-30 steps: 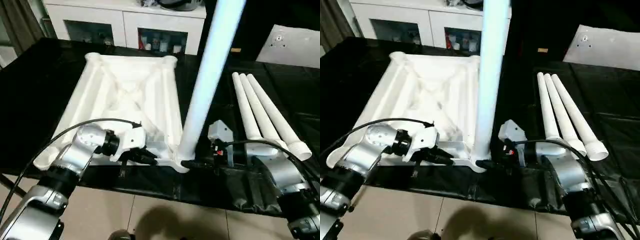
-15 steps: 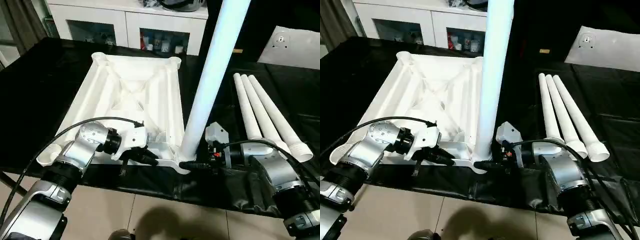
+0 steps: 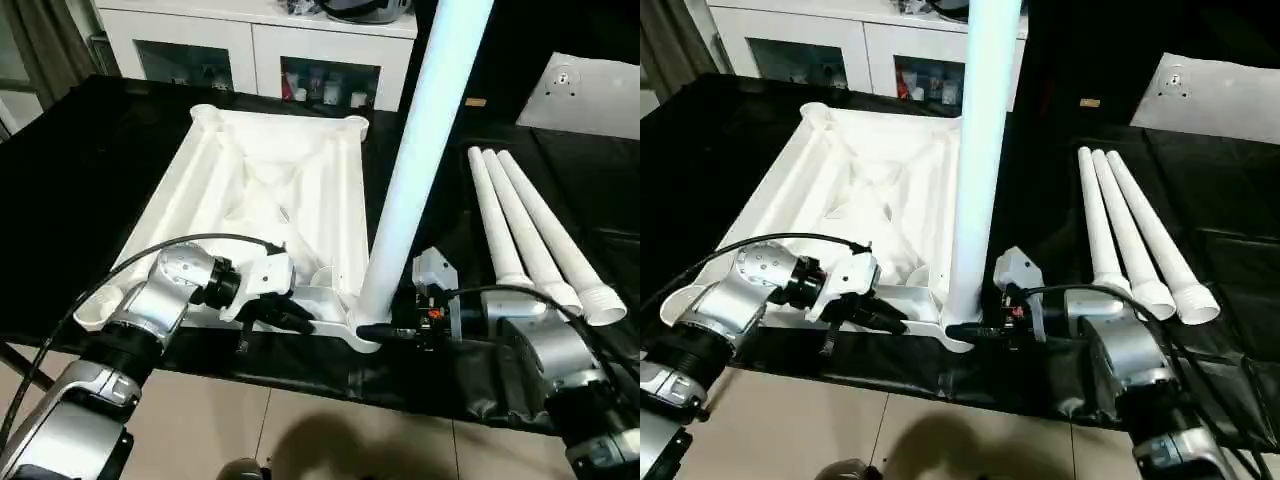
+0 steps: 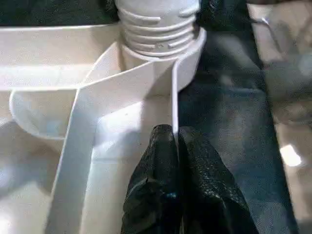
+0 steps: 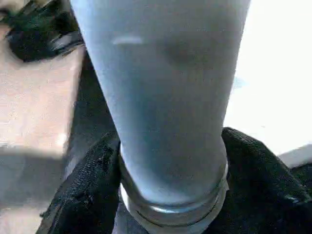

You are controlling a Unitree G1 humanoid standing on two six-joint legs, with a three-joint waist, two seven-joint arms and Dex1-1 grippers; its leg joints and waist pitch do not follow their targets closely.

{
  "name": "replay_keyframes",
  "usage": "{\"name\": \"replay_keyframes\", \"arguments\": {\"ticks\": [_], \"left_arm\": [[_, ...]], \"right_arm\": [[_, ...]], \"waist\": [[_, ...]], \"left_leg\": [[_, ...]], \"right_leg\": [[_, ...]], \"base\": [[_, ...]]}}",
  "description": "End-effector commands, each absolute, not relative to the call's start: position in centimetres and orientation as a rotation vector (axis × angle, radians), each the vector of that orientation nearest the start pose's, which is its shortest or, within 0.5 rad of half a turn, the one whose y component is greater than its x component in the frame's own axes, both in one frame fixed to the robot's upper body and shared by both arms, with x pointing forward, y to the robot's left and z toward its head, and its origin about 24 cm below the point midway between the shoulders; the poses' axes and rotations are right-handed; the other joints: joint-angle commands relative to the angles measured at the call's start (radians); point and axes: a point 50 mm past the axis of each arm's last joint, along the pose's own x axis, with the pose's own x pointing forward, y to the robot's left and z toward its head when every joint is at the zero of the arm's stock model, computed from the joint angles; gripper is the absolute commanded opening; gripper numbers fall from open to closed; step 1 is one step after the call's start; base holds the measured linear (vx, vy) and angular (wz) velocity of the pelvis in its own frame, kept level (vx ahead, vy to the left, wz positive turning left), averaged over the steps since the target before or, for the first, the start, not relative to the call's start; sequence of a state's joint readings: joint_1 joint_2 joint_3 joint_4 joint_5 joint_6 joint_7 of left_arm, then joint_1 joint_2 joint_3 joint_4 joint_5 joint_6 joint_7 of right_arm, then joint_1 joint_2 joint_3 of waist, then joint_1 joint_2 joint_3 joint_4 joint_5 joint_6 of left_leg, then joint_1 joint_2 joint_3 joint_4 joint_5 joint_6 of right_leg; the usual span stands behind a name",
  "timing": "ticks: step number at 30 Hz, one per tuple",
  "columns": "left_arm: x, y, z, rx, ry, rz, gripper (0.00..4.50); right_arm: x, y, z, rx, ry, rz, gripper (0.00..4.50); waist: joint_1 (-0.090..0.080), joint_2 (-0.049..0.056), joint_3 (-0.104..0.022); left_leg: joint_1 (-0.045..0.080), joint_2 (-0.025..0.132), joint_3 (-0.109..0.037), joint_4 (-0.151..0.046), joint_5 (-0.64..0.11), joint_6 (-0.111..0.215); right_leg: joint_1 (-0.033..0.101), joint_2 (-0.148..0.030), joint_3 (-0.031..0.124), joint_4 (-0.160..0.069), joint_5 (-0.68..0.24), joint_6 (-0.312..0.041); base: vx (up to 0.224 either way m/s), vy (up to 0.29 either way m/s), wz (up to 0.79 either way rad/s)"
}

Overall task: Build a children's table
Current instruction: Rotate leg to tighten

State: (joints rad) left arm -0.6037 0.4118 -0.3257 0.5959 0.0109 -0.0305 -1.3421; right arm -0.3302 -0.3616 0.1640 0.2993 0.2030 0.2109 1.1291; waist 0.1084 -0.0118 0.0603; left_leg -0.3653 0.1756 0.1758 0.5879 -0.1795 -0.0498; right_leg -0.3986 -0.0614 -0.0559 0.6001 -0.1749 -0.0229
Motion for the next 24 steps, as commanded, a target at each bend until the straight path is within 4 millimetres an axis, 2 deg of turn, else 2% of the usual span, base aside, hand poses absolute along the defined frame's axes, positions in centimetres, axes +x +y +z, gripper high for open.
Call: {"name": "replay_keyframes", "arguments": {"ticks": [1,3,5,7,9,10,12,13,14,15,16,17,18,19,20,22,24], "left_arm": [[31.1,11.6,5.2,0.415,0.391,-1.415,0.00],[31.2,10.7,5.2,0.376,0.378,-1.361,0.00],[31.4,8.8,5.1,0.290,0.360,-1.255,0.00],[31.7,6.8,5.2,0.219,0.334,-1.150,0.00],[31.7,5.6,5.3,0.186,0.326,-1.108,0.00],[31.7,4.4,5.5,0.174,0.314,-1.080,0.00],[31.6,2.4,5.8,0.151,0.300,-1.033,0.00],[31.6,1.9,5.9,0.147,0.296,-1.019,0.00],[31.5,1.5,6.0,0.169,0.295,-1.022,0.00],[31.4,1.4,6.0,0.182,0.296,-1.028,0.00],[31.4,1.9,5.9,0.219,0.309,-1.027,0.00],[31.4,2.0,5.9,0.224,0.310,-1.026,0.00],[31.6,2.7,5.7,0.261,0.324,-1.014,0.00],[31.6,2.7,5.7,0.261,0.324,-1.014,0.00],[31.7,3.8,5.4,0.301,0.338,-1.009,0.00],[31.7,4.6,5.1,0.323,0.354,-1.010,0.00],[31.7,6.4,4.8,0.356,0.378,-1.011,0.00]], "right_arm": [[27.7,-12.0,4.3,0.013,0.294,1.197,2.72],[27.8,-11.3,3.7,0.027,0.298,1.127,2.72],[28.1,-10.1,2.9,0.078,0.314,0.987,2.72],[28.5,-8.7,2.6,0.132,0.310,0.878,2.72],[28.7,-7.8,2.6,0.154,0.314,0.823,2.72],[29.0,-6.9,2.5,0.153,0.322,0.775,2.72],[29.7,-5.6,2.4,0.130,0.352,0.651,2.72],[29.9,-5.3,2.4,0.116,0.362,0.610,2.72],[30.2,-4.5,3.0,0.112,0.332,0.626,2.72],[30.3,-4.2,3.3,0.115,0.313,0.644,2.72],[30.5,-4.6,3.8,0.153,0.284,0.616,3.28],[30.5,-4.6,3.8,0.155,0.283,0.614,3.28],[30.7,-5.1,4.0,0.174,0.270,0.594,3.42],[30.7,-5.1,4.0,0.174,0.270,0.594,3.47],[30.6,-6.1,3.9,0.154,0.258,0.582,3.58],[30.5,-6.9,3.9,0.138,0.249,0.581,3.82],[30.3,-8.6,3.9,0.102,0.229,0.580,3.95]], "waist": [[-0.012,0.002,-0.046],[-0.020,0.002,-0.043],[-0.033,0.003,-0.040],[-0.048,0.001,-0.039],[-0.055,-0.005,-0.039],[-0.056,-0.004,-0.038],[-0.065,-0.001,-0.039],[-0.067,-0.002,-0.044],[-0.066,0.001,-0.045],[-0.066,0.003,-0.047],[-0.065,0.003,-0.048],[-0.064,0.004,-0.051],[-0.063,0.005,-0.053],[-0.063,0.006,-0.054],[-0.063,0.006,-0.055],[-0.061,0.005,-0.057],[-0.060,0.006,-0.057]], "left_leg": [[0.017,0.060,-0.020,-0.083,-0.299,0.005],[0.020,0.057,-0.025,-0.085,-0.333,-0.006],[0.021,0.057,-0.025,-0.085,-0.361,-0.017],[0.020,0.055,-0.032,-0.085,-0.375,-0.024],[0.022,0.047,-0.031,-0.081,-0.368,-0.005],[0.019,0.046,-0.030,-0.082,-0.358,0.007],[0.014,0.045,-0.030,-0.084,-0.345,0.004],[0.014,0.043,-0.031,-0.083,-0.336,0.002],[0.018,0.044,-0.030,-0.082,-0.334,0.005],[0.014,0.045,-0.028,-0.082,-0.323,0.022],[0.012,0.046,-0.027,-0.083,-0.314,0.028],[0.010,0.047,-0.026,-0.083,-0.302,0.031],[0.004,0.049,-0.026,-0.085,-0.277,0.036],[0.003,0.049,-0.024,-0.084,-0.259,0.041],[0.001,0.049,-0.024,-0.085,-0.251,0.043],[0.000,0.048,-0.021,-0.083,-0.223,0.053],[0.000,0.049,-0.019,-0.082,-0.216,0.057]], "right_leg": [[0.038,-0.091,0.049,-0.085,-0.376,-0.186],[0.034,-0.092,0.047,-0.094,-0.456,-0.160],[0.027,-0.091,0.048,-0.100,-0.506,-0.143],[0.025,-0.095,0.043,-0.110,-0.584,-0.115],[0.023,-0.092,0.041,-0.120,-0.607,-0.093],[0.021,-0.091,0.043,-0.121,-0.607,-0.086],[0.019,-0.088,0.042,-0.120,-0.604,-0.083],[0.022,-0.088,0.041,-0.119,-0.597,-0.078],[0.019,-0.089,0.043,-0.119,-0.585,-0.079],[0.021,-0.087,0.046,-0.117,-0.536,-0.083],[0.022,-0.086,0.047,-0.116,-0.514,-0.082],[0.025,-0.086,0.048,-0.112,-0.485,-0.087],[0.030,-0.084,0.048,-0.105,-0.424,-0.098],[0.031,-0.084,0.049,-0.099,-0.367,-0.114],[0.033,-0.083,0.048,-0.097,-0.346,-0.121],[0.038,-0.084,0.049,-0.092,-0.288,-0.141],[0.040,-0.085,0.048,-0.091,-0.279,-0.147]], "base": [[0.000,0.000,0.00],[0.000,0.000,0.00],[0.000,0.000,0.00],[0.000,0.000,0.00],[0.000,0.000,0.00],[0.000,0.000,0.00],[0.000,0.000,0.00],[0.000,0.000,0.00],[0.000,0.000,0.00],[0.000,0.000,0.00],[0.000,0.000,0.00],[0.000,0.000,0.00],[0.000,0.000,0.00],[0.000,0.000,0.00],[0.000,0.000,0.00],[0.000,0.000,0.00],[0.000,0.000,0.00]]}}
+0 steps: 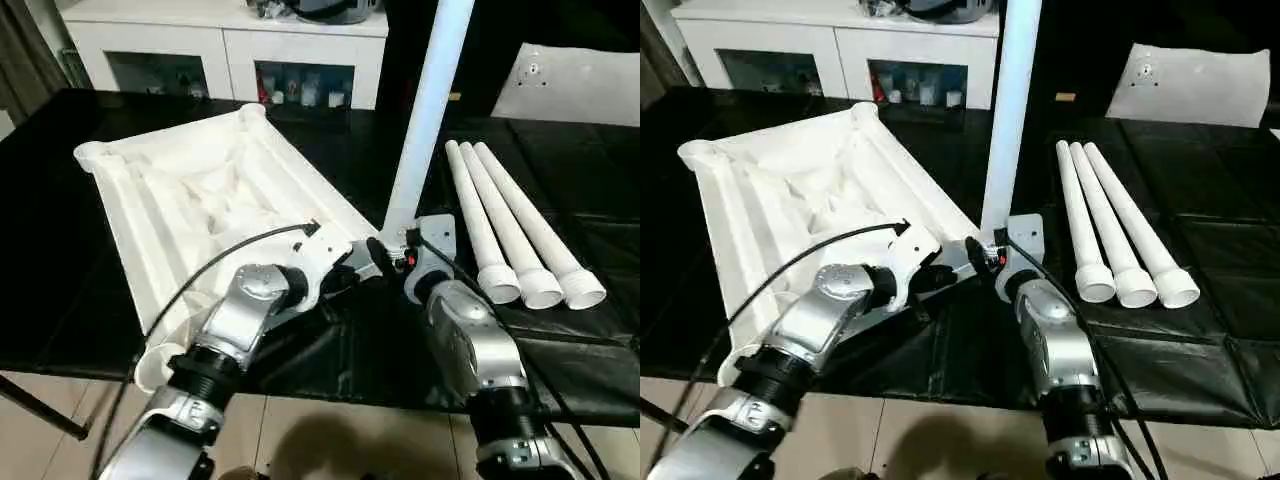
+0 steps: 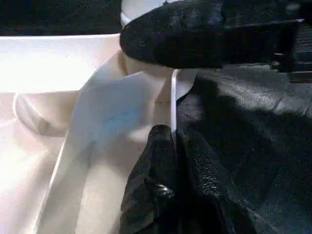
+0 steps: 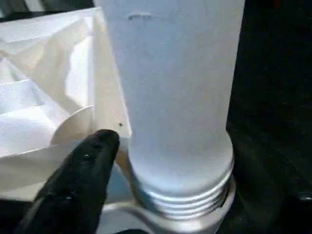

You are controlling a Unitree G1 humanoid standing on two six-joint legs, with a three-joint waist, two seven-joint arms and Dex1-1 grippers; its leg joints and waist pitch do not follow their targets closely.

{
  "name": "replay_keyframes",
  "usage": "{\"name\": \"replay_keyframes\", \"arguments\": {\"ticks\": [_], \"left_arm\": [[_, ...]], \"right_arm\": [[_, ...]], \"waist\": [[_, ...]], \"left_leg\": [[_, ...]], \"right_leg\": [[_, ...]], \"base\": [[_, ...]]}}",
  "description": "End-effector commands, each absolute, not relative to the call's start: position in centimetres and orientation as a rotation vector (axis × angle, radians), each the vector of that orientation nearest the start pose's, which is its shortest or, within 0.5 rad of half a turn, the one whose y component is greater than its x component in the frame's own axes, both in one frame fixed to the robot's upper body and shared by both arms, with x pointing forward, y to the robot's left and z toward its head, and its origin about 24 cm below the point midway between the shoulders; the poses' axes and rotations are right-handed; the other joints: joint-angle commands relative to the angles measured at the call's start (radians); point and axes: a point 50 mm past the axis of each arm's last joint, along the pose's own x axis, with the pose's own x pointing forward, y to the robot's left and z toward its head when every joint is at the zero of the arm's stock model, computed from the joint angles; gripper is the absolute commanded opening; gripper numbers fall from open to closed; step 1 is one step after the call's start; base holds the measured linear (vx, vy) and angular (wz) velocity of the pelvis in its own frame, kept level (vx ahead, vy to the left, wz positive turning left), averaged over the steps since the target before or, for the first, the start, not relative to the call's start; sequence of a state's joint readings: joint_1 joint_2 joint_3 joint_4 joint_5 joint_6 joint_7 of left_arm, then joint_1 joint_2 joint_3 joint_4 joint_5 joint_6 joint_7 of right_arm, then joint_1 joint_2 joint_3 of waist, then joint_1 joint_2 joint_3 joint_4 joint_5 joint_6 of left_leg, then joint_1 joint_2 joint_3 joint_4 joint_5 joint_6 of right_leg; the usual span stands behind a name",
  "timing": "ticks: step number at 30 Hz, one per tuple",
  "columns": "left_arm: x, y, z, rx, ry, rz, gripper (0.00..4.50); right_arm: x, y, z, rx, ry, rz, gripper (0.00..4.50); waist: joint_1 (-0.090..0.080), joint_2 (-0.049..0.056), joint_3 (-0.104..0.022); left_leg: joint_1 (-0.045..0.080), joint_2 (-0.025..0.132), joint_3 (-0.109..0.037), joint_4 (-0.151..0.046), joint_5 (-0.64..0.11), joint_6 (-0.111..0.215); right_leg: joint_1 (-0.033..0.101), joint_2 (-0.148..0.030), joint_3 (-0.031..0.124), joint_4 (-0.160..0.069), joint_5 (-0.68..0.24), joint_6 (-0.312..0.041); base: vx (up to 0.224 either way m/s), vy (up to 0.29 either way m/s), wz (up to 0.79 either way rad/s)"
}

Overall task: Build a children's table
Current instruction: Rotate leg to tighten

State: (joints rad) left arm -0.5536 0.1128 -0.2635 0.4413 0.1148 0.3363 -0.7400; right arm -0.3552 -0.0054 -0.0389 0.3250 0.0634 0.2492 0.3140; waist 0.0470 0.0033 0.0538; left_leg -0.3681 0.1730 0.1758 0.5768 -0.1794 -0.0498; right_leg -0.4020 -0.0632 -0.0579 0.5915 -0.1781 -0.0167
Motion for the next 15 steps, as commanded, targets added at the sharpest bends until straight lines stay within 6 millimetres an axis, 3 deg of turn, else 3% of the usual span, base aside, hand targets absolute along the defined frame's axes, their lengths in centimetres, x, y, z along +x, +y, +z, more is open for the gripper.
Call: {"name": "replay_keyframes", "arguments": {"ticks": [1,4,11,15], "left_arm": [[31.7,7.0,4.7,0.366,0.383,-1.015,0.00],[31.5,8.7,4.4,0.392,0.397,-1.051,0.00],[30.8,11.4,4.3,0.456,0.412,-1.213,0.00],[30.5,12.1,4.5,0.503,0.394,-1.339,0.00]], "right_arm": [[30.3,-9.1,3.9,0.094,0.223,0.585,4.18],[29.9,-10.9,4.2,0.051,0.198,0.641,4.41],[29.2,-14.1,5.4,-0.047,0.178,0.837,4.46],[28.8,-15.2,5.8,-0.101,0.207,0.972,4.46]], "waist": [[0.002,-0.008,-0.051],[-0.005,-0.011,-0.049],[-0.006,-0.011,-0.047],[-0.001,-0.011,-0.051]], "left_leg": [[0.004,0.053,-0.019,-0.071,-0.216,0.057],[0.005,0.054,-0.019,-0.072,-0.229,0.052],[0.006,0.056,-0.019,-0.072,-0.247,0.057],[0.008,0.059,-0.016,-0.068,-0.223,0.067]], "right_leg": [[0.045,-0.083,0.050,-0.083,-0.276,-0.155],[0.045,-0.080,0.050,-0.084,-0.293,-0.156],[0.045,-0.082,0.050,-0.084,-0.319,-0.161],[0.045,-0.083,0.052,-0.077,-0.250,-0.191]], "base": [[0.000,0.000,0.00],[0.000,0.000,0.00],[0.000,0.000,0.00],[0.000,0.000,0.00]]}}
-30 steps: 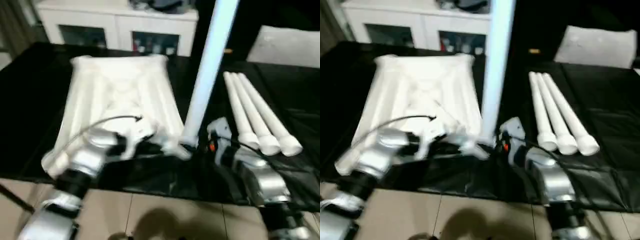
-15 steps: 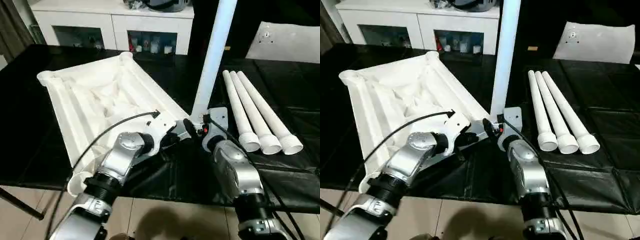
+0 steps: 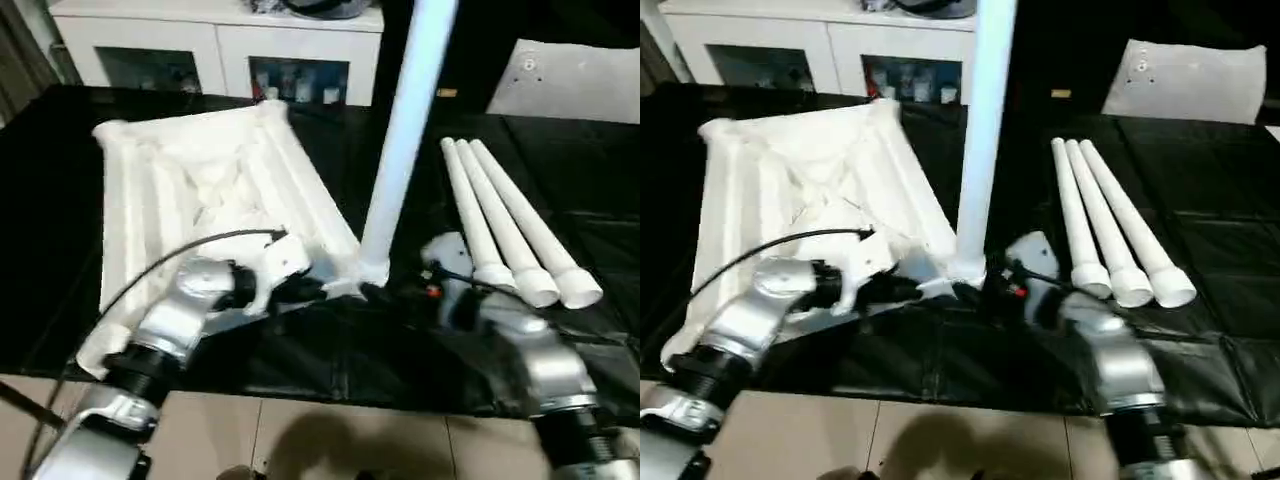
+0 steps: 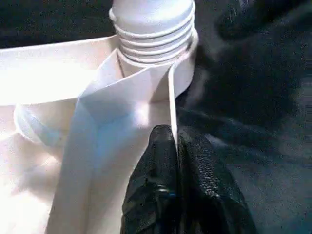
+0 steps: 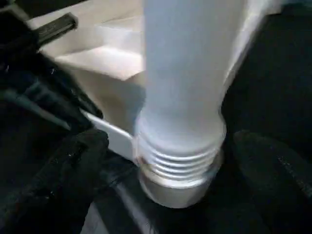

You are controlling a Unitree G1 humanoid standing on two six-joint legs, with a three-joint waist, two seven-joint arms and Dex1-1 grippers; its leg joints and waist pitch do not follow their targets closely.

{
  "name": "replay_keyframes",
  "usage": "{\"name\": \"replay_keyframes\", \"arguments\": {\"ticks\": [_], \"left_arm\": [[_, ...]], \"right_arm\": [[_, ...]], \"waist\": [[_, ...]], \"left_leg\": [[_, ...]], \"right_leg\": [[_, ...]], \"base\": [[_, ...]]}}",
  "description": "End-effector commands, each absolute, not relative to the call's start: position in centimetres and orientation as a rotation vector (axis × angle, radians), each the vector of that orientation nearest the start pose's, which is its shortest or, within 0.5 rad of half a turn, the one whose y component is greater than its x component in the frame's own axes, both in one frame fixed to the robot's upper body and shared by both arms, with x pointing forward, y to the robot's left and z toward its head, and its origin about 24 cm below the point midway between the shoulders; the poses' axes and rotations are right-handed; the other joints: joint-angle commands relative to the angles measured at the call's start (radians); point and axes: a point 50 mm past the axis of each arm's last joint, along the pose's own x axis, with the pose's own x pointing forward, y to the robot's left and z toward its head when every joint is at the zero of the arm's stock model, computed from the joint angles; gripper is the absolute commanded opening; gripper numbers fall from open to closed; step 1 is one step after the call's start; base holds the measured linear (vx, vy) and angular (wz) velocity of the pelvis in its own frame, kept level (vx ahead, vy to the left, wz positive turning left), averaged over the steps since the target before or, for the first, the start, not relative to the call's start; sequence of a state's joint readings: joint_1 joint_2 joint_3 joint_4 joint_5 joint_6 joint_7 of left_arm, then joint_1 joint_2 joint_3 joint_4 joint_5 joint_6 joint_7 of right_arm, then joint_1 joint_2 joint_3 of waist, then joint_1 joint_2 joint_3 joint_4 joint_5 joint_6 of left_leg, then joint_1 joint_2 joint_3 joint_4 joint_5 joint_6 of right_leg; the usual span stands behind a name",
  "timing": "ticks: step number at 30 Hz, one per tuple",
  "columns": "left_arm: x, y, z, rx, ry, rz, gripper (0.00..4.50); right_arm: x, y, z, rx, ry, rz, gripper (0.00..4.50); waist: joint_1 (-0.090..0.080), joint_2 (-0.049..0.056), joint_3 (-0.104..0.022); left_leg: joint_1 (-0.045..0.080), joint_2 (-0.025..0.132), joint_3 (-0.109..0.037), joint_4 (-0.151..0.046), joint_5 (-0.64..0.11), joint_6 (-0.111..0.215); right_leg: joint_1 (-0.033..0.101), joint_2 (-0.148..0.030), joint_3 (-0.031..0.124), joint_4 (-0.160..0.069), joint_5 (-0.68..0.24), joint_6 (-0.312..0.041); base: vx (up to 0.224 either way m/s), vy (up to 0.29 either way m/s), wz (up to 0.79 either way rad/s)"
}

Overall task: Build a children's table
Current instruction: Rotate leg to tighten

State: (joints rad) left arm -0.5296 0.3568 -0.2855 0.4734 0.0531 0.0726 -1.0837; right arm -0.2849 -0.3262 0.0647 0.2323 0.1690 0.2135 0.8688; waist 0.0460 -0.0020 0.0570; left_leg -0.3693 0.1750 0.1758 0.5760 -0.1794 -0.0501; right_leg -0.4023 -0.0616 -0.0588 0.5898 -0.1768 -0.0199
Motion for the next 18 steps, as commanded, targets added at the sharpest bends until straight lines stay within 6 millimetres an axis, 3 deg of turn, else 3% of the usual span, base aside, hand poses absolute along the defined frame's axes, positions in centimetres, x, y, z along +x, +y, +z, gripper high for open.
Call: {"name": "replay_keyframes", "arguments": {"ticks": [1,10,15,18], "left_arm": [[30.4,12.4,4.4,0.524,0.401,-1.369,0.00],[29.7,13.7,4.9,0.596,0.452,-1.611,0.00],[29.6,13.7,5.0,0.629,0.462,-1.673,0.00],[29.8,13.5,5.1,0.642,0.458,-1.700,0.00]], "right_arm": [[28.8,-15.4,5.9,-0.117,0.216,0.998,4.46],[28.6,-15.9,6.1,-0.232,0.282,1.231,4.46],[28.8,-15.4,6.2,-0.241,0.283,1.284,3.97],[28.8,-14.9,6.1,-0.247,0.287,1.338,3.74]], "waist": [[0.003,-0.006,-0.055],[0.026,-0.007,-0.057],[0.043,-0.008,-0.059],[0.044,-0.008,-0.059]], "left_leg": [[0.009,0.056,-0.016,-0.065,-0.210,0.071],[0.013,0.060,-0.012,-0.064,-0.197,0.067],[0.015,0.064,-0.011,-0.061,-0.185,0.065],[0.014,0.062,-0.011,-0.061,-0.192,0.059]], "right_leg": [[0.047,-0.084,0.051,-0.072,-0.232,-0.196],[0.049,-0.086,0.049,-0.065,-0.228,-0.213],[0.047,-0.088,0.049,-0.059,-0.200,-0.226],[0.049,-0.089,0.048,-0.060,-0.218,-0.224]], "base": [[0.000,0.000,0.00],[0.000,0.000,0.00],[0.000,0.000,0.00],[0.000,0.000,0.00]]}}
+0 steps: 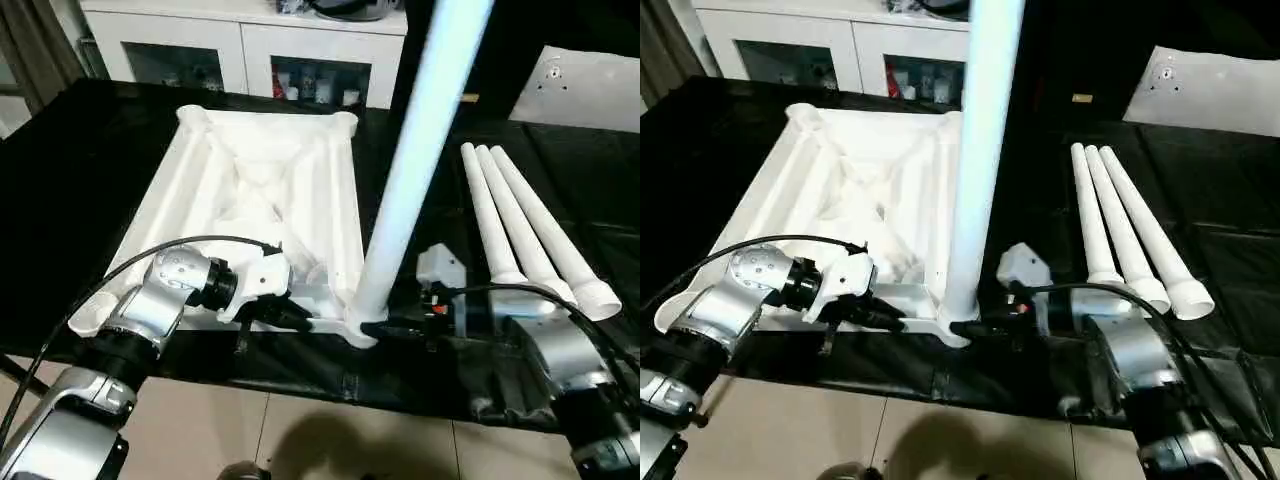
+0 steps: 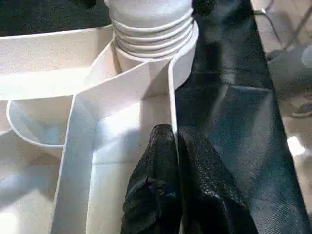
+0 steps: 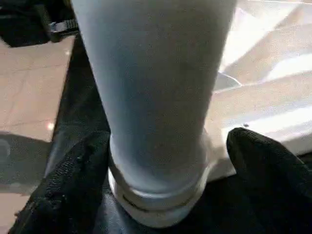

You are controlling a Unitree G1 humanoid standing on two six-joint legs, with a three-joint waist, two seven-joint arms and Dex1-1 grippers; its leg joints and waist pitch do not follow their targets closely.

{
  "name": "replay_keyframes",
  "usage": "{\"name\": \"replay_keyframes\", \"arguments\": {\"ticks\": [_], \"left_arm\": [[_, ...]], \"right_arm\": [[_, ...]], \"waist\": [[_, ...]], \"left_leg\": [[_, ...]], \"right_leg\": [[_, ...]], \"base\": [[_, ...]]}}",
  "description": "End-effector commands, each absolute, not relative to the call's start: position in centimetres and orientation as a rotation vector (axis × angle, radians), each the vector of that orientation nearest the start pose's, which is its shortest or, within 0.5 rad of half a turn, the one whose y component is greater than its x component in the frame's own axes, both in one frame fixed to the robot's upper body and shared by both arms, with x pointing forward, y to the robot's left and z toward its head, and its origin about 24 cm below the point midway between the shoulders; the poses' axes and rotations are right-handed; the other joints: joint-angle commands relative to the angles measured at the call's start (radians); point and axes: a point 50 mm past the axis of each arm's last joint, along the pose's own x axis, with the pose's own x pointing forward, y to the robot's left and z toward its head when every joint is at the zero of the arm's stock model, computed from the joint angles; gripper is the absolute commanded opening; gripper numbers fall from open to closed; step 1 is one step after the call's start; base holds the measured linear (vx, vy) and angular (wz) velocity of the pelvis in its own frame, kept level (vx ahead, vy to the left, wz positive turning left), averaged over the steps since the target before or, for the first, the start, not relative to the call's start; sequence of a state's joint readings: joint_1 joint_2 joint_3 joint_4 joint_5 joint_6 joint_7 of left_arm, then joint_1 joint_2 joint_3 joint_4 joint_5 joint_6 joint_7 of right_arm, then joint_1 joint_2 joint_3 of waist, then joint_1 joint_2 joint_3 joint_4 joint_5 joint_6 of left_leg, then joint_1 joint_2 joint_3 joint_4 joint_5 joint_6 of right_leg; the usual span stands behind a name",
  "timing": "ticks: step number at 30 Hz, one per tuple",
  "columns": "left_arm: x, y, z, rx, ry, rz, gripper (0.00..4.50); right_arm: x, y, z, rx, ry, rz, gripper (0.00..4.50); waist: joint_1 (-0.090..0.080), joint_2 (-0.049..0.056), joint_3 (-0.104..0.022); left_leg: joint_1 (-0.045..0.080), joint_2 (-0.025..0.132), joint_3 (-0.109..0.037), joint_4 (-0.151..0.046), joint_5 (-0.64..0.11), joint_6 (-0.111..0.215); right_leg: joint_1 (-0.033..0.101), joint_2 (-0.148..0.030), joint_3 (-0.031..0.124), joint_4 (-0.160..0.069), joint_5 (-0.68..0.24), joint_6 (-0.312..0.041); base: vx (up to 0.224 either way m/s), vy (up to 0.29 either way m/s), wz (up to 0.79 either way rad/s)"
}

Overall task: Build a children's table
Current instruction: Rotate leg to tighten

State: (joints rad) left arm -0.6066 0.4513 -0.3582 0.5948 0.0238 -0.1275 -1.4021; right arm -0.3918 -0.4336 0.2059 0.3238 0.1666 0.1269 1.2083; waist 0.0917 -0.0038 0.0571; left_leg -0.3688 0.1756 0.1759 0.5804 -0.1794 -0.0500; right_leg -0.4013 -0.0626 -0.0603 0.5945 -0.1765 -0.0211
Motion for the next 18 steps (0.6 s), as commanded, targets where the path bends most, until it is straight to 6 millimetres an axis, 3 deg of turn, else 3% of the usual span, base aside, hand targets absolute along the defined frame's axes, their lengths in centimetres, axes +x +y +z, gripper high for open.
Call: {"name": "replay_keyframes", "arguments": {"ticks": [1,10,18], "left_arm": [[29.80,13.50,5.12,0.643,0.457,-1.706,0.00],[29.96,13.34,5.19,0.660,0.455,-1.735,0.00],[30.17,13.65,5.08,0.650,0.468,-1.715,0.00]], "right_arm": [[28.82,-14.77,6.05,-0.250,0.286,1.348,3.64],[28.90,-14.26,5.97,-0.261,0.287,1.402,2.93],[28.57,-13.98,5.67,-0.225,0.295,1.429,2.74]], "waist": [[-0.001,-0.007,-0.059],[0.002,-0.008,-0.060],[0.003,-0.006,-0.056]], "left_leg": [[0.014,0.062,-0.012,-0.065,-0.196,0.056],[0.012,0.062,-0.012,-0.065,-0.184,0.059],[0.013,0.063,-0.012,-0.066,-0.193,0.061]], "right_leg": [[0.048,-0.089,0.050,-0.065,-0.225,-0.219],[0.049,-0.089,0.048,-0.061,-0.210,-0.224],[0.047,-0.088,0.048,-0.064,-0.226,-0.220]], "base": [[0.000,0.000,0.00],[0.000,0.000,0.00],[0.000,0.000,0.00]]}}
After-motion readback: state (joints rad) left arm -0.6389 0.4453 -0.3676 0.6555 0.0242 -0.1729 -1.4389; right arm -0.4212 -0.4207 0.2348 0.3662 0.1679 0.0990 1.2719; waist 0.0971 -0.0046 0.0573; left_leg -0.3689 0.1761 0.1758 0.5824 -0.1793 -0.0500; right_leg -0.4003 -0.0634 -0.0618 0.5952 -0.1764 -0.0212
